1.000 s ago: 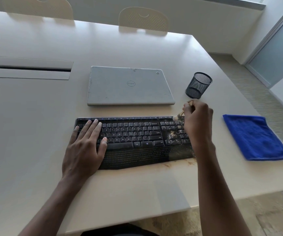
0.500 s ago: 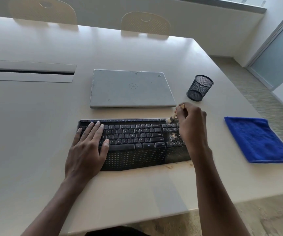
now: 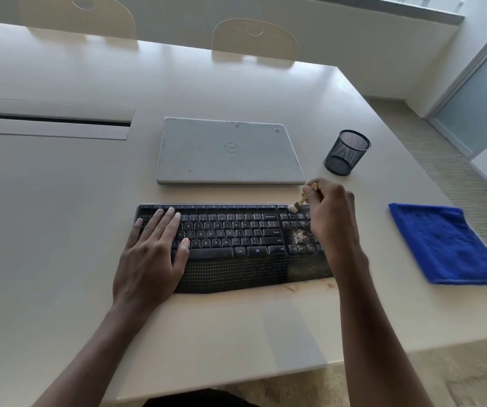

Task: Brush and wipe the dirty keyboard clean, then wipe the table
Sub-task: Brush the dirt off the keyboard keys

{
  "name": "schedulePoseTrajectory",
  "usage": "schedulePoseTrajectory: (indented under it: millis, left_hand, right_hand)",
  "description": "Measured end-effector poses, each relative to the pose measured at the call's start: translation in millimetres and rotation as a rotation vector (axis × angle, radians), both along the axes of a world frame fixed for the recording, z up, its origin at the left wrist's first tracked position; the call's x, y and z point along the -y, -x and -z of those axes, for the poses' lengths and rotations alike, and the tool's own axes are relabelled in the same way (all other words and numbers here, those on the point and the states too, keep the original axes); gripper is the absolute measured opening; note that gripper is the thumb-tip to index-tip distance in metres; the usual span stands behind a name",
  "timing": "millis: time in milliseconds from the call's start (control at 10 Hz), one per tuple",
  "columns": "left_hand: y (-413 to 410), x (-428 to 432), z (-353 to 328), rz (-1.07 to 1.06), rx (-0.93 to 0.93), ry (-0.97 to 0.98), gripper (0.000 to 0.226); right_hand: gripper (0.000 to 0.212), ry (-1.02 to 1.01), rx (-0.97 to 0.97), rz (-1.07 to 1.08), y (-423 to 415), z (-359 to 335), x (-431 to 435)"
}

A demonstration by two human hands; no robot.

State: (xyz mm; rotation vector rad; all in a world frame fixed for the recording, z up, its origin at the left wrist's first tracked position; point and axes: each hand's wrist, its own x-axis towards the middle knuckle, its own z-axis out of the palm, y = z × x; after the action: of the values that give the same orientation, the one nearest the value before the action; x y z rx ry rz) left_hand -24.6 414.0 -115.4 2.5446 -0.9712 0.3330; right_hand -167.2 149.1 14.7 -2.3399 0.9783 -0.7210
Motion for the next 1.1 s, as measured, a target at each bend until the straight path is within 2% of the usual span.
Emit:
schedulePoseTrajectory:
  millis: [100,300,500,600,700,900,1000,1100]
  left_hand:
    - [0,0,0,-0.002,-0.003,0.003,0.065]
    - [0,1,0,0.001,-0.007,0.004,0.064]
    - [0,0,-1,-0.001,-0.005,0.004,0.063]
    - [0,0,-1,0.001,-0.005,0.005,0.063]
    - [0,0,-1,0.003,-0.004,0.003,0.063]
    - [0,0,-1,0.001,-0.001,0.006,0.063]
    - [0,0,-1,0.001,0.0,0.006,0.063]
    - [-1,-1,0,0.004,-0.003,-0.009,0.063]
  right_hand:
    - [0.023,0.003,-0.077,0.037,7,-2,0]
    - [0.02,0.008,0.019,0.046,2,-8,-1]
    - [0.022,0.014,-0.11,0.053,8,1,6]
    - [0.023,0.023,-0.1,0.058,11,-4,5]
    - [0.018,0.01,-0.003,0.039,7,-6,4]
    - [0.017,-0.077,-0.126,0.044,16,-9,7]
    - [0.015,-0.075,-0.107,-0.038,13,-17,12]
    - [0.014,-0.092,-0.126,-0.274,-6,-21,22]
